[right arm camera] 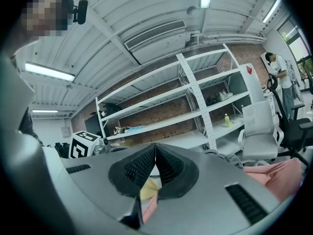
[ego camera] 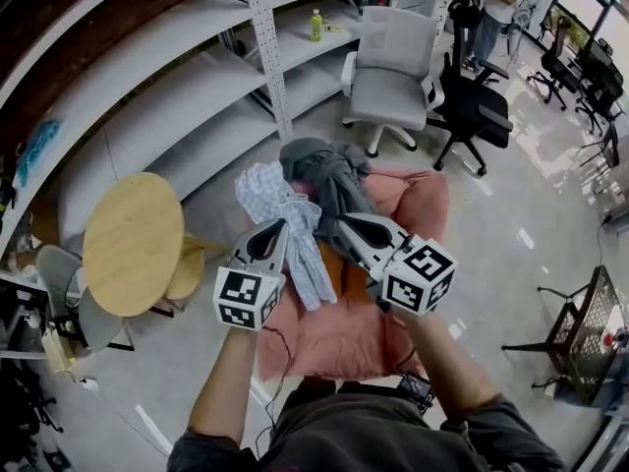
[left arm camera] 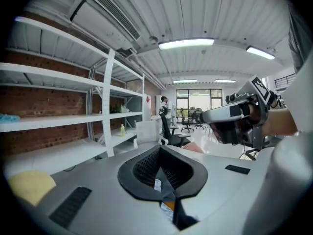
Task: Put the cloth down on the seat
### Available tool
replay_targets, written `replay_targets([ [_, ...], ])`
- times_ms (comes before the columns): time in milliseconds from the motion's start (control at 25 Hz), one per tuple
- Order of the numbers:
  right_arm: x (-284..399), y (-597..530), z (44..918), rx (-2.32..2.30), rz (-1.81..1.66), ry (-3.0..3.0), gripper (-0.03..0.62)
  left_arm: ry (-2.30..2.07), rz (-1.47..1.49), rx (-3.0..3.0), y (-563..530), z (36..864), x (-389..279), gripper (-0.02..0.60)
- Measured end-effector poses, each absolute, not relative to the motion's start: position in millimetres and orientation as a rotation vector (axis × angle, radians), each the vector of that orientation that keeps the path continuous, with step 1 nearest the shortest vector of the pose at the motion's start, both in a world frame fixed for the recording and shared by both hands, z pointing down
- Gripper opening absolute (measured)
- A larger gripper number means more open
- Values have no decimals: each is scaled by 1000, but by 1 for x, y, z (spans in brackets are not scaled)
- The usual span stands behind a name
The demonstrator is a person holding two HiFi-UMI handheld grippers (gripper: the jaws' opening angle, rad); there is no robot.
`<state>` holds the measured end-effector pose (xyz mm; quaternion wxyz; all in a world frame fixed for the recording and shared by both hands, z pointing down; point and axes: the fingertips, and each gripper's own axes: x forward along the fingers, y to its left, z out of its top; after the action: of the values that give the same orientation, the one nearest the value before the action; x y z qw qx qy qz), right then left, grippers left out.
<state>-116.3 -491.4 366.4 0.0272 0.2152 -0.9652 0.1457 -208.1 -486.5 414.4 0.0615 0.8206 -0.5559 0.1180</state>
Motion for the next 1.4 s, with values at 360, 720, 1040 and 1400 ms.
replay_targets([
  [360, -120, -486, 370, 627, 433, -2968, 15, -1720, 319, 2456, -480, 401, -212, 9],
  [720, -123, -487, 371, 618, 417, -2954, 15, -1737, 316, 2448, -480, 398, -215, 9],
  [1040, -125, -490, 371, 617, 413, -2949, 15, -1742, 313, 2446, -482, 399, -217, 9],
  [1400, -131, -496, 372, 618, 412, -2944, 15, -1736, 306, 2448, -489, 400, -219, 9],
])
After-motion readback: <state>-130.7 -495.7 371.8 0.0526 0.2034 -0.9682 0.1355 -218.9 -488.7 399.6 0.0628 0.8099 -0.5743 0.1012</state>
